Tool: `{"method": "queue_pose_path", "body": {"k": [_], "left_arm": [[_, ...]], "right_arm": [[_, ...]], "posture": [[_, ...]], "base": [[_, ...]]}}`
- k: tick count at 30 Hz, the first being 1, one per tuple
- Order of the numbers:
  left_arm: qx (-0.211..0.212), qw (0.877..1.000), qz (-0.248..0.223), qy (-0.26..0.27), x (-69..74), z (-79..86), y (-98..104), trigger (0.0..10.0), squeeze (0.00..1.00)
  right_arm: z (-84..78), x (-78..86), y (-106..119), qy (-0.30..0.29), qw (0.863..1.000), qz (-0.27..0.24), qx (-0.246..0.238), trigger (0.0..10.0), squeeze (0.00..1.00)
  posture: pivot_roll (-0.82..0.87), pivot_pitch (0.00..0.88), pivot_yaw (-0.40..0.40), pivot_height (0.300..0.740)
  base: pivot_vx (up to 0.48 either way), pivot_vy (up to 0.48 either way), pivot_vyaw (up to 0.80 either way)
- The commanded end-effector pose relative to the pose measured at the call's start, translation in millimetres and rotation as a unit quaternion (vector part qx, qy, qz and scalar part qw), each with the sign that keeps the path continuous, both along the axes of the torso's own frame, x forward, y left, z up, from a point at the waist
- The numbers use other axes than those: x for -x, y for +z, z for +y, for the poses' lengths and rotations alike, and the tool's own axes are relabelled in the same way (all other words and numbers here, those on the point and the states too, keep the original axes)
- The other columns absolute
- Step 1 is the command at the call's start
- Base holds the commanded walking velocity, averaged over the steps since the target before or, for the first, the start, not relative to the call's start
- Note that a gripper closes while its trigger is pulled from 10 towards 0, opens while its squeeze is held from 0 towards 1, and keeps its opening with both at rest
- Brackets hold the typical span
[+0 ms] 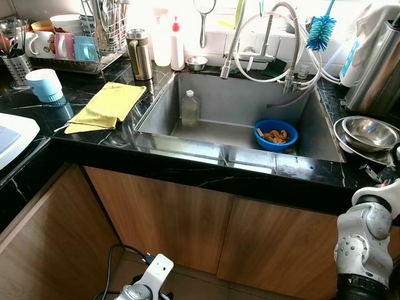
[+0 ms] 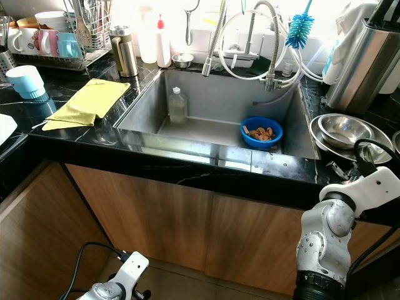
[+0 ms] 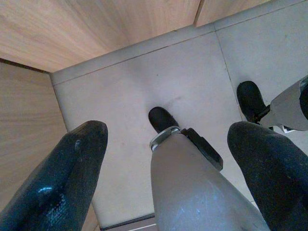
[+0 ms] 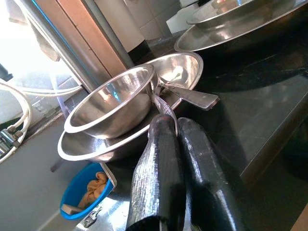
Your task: Kitchen organization
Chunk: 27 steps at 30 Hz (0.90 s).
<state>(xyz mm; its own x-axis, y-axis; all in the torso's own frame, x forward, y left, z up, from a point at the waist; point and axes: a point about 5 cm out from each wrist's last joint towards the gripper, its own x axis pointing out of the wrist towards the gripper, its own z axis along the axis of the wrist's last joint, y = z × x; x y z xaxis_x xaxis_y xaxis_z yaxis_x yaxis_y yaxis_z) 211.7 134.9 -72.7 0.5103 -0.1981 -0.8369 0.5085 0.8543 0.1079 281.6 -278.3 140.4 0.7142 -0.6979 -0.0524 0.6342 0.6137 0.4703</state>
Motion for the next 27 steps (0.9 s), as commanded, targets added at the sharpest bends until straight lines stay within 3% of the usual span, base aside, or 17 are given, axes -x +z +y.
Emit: {"method": "queue_pose_path", "body": {"k": [1, 6, 13, 25, 27], "left_arm": [[-0.007, 1.000, -0.002, -0.009, -0.4, 0.9, 0.2, 10.0, 0.00], [-0.006, 1.000, -0.002, -0.007, -0.5, 0.7, 0.2, 10.0, 0.00], [-0.009, 1.000, -0.009, -0.007, -3.1, 0.1, 1.7, 10.0, 0.00], [-0.007, 1.000, -0.011, -0.005, -4.8, -0.5, 2.7, 10.0, 0.00], [-0.006, 1.000, -0.012, -0.004, -4.8, -0.6, 2.7, 10.0, 0.00]], "right_arm": [[-1.1, -1.1, 0.4, -0.007, 1.000, -0.013, -0.024, 10.0, 0.00], [-1.4, -1.6, -0.4, -0.012, 0.999, -0.022, -0.040, 10.0, 0.00], [-5.4, -2.6, 19.0, -0.018, 0.998, -0.064, -0.011, 10.0, 0.00], [-5.9, -5.0, 26.7, -0.023, 0.997, -0.080, -0.002, 10.0, 0.00], [-5.7, -5.6, 29.9, -0.019, 0.997, -0.075, 0.018, 10.0, 0.00]], "posture": [[0.01, 0.002, -0.029, 0.736], [0.02, 0.002, -0.031, 0.736], [0.01, 0.000, -0.030, 0.736], [0.02, 0.000, -0.032, 0.736], [0.01, 0.001, -0.033, 0.736]], "base": [[0.000, 0.000, 0.00], [0.000, 0.000, 0.00], [0.000, 0.000, 0.00], [0.000, 0.000, 0.00], [0.000, 0.000, 0.00]]}}
